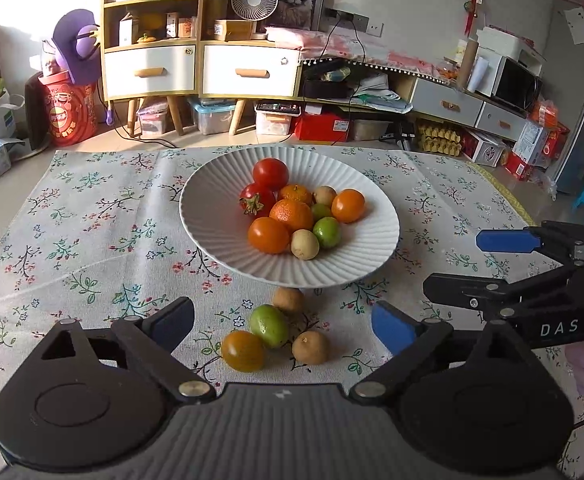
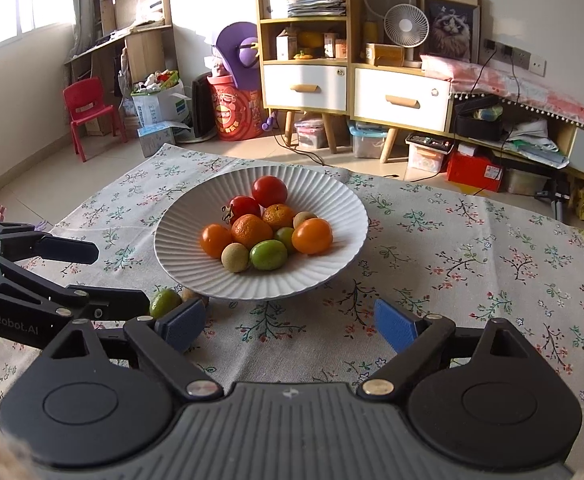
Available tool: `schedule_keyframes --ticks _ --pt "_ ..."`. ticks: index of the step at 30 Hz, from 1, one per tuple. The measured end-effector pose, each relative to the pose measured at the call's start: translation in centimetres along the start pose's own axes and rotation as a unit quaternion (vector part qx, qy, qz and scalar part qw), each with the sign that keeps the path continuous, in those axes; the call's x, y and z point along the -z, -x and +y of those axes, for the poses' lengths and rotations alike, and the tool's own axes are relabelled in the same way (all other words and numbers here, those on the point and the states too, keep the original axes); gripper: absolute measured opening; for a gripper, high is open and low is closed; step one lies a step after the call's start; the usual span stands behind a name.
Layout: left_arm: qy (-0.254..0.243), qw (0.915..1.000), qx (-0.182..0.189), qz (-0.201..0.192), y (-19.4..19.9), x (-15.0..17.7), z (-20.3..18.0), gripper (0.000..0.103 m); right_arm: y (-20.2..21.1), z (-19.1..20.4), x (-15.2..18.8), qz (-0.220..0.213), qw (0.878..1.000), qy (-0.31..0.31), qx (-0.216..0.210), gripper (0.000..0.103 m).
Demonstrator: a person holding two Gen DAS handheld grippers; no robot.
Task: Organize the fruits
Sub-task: 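Withdraw both tools from the plate toward the remaining loose fruits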
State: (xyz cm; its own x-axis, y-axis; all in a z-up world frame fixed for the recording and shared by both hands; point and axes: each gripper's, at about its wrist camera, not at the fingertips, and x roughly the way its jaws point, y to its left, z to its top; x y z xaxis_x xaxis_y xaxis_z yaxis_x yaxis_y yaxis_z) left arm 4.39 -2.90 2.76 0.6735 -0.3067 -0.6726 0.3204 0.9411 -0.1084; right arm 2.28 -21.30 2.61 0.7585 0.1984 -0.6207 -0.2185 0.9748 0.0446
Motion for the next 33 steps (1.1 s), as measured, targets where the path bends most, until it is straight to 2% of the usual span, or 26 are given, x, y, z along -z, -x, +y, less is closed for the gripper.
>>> schedule_keyframes --ticks 7,15,28,33 --pt "-0.003 0.9999 -0.016 0.003 0.2 1.1 0.6 0.097 -0.3 0.6 0.8 0.021 0.999 -0.009 0.033 0.098" --pt "-0.031 0.9986 -0.04 0.015 -0.2 3.2 1.1 0.097 -1.4 0.9 1.9 0.043 0.998 -0.014 0.047 0.098" --pt "-0.014 0.9967 -0.073 0.032 -3.1 4.1 2.9 0.097 -2.9 2.4 3.6 0.064 0.997 0.004 0.04 0.099" --pt "-0.012 0.9971 -0.072 0.022 -3.1 4.2 3.0 0.096 -3.2 3.6 4.5 0.071 0.997 0.03 0.029 0.099"
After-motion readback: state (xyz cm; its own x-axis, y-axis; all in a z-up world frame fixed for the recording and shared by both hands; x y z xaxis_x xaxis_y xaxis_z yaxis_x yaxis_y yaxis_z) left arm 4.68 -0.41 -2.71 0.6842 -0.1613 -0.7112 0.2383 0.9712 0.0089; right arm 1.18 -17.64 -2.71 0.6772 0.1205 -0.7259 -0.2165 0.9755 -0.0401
